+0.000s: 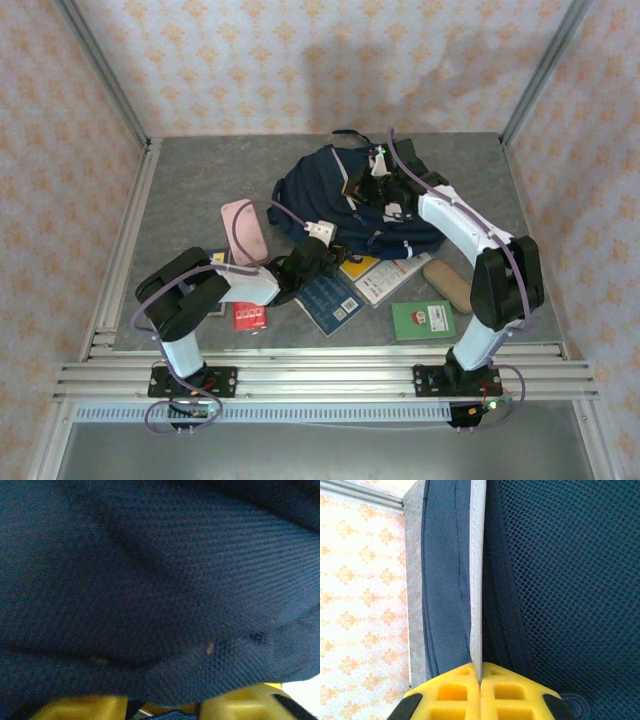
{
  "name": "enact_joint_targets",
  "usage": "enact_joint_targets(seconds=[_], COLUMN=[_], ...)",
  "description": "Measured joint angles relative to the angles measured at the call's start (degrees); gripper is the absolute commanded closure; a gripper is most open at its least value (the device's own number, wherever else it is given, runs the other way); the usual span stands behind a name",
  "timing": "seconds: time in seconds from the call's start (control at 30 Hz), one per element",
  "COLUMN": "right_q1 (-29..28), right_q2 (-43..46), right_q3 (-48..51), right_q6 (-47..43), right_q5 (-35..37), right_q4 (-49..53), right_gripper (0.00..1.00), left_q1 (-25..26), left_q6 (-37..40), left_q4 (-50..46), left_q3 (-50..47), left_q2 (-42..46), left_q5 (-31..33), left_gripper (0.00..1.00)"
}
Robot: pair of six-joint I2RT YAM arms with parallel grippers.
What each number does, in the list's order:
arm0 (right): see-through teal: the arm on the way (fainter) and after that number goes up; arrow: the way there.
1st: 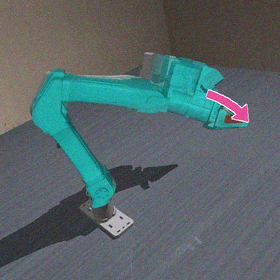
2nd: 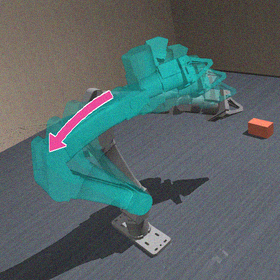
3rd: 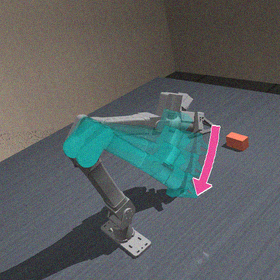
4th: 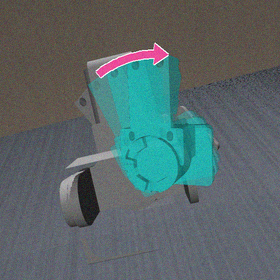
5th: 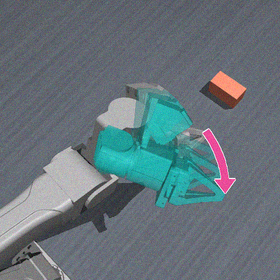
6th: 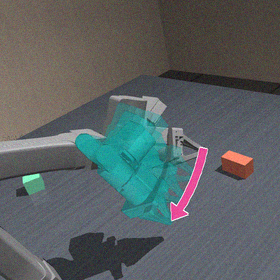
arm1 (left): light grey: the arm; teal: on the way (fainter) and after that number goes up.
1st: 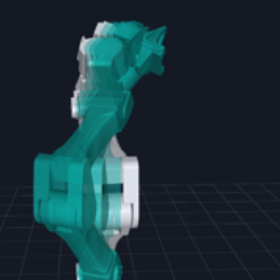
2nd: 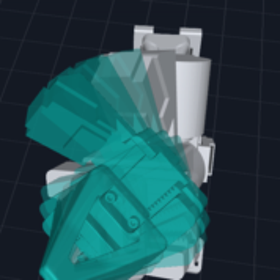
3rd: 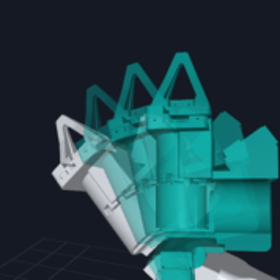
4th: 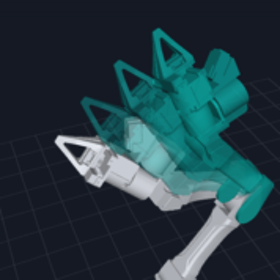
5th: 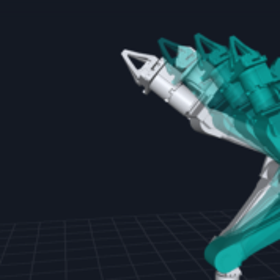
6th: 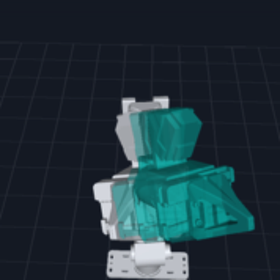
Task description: Pack the student bag
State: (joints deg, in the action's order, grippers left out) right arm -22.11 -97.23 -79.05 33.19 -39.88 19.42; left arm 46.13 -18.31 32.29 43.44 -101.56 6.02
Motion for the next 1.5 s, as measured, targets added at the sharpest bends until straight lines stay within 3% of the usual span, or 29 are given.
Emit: enact_joint_targets(seconds=[0.17,0.4,1.07,1.27,1.43,1.5], right_q1=[-0.04,-0.24,-1.01,-1.22,-1.49,-1.49], right_q2=[0.0,0.0,0.59,0.85,1.14,1.77], right_q3=[0.2,0.2,0.04,-0.7,-0.7,-0.68], right_q6=[0.48,0.26,-7.72,-10.14,-9.9,-9.44], right_q5=[-0.04,0.07,2.51,4.17,6.4,7.69], right_q4=[-0.28,-0.24,3.13,5.05,6.51,6.88], right_gripper=[1.0,1.0,1.0,0.96,0.61,0.53], left_q1=[0.02,0.0,-3.43,-4.28,-4.28,-4.28], left_q6=[-0.28,-0.24,-0.09,-0.07,-0.07,-0.09], left_q4=[0.04,0.09,2.6,2.56,0.57,-0.42], left_q3=[0.39,0.39,-5.86,-6.23,-7.04,-7.5], left_q2=[-1.49,-1.68,3.39,4.09,6.12,7.41], left_q5=[0.02,-0.57,-1.36,-5.25,-7.1,-7.1], left_gripper=[0.87,0.99,1.0,1.0,1.0,1.0])
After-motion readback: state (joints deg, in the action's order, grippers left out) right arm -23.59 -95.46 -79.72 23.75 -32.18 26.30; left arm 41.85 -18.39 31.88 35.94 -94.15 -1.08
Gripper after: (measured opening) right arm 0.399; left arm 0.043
